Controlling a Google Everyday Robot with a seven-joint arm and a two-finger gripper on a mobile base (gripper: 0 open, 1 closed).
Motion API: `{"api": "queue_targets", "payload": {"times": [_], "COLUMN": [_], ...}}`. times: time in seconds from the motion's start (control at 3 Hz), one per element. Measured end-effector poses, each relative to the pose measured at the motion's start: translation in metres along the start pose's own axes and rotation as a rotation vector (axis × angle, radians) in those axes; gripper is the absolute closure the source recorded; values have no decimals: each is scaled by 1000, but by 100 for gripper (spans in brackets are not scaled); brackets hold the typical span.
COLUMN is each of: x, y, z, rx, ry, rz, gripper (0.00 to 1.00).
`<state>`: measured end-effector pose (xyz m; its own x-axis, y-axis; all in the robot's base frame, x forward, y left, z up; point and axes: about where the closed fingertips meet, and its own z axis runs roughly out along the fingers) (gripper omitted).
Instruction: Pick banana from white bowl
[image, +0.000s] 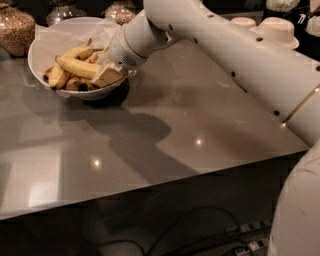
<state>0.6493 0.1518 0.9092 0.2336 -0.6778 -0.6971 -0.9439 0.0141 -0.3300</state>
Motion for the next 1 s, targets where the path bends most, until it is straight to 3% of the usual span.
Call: {"api": "queue_targets", "payload": {"times": [0.33, 0.67, 1.0], "x": [-11, -32, -53], "y": [1, 3, 13], "z": [-5, -21, -51], "rx": [0, 8, 19], "ry": [-9, -21, -36], "rz": [-14, -64, -146], "gripper": [94, 100, 100]}}
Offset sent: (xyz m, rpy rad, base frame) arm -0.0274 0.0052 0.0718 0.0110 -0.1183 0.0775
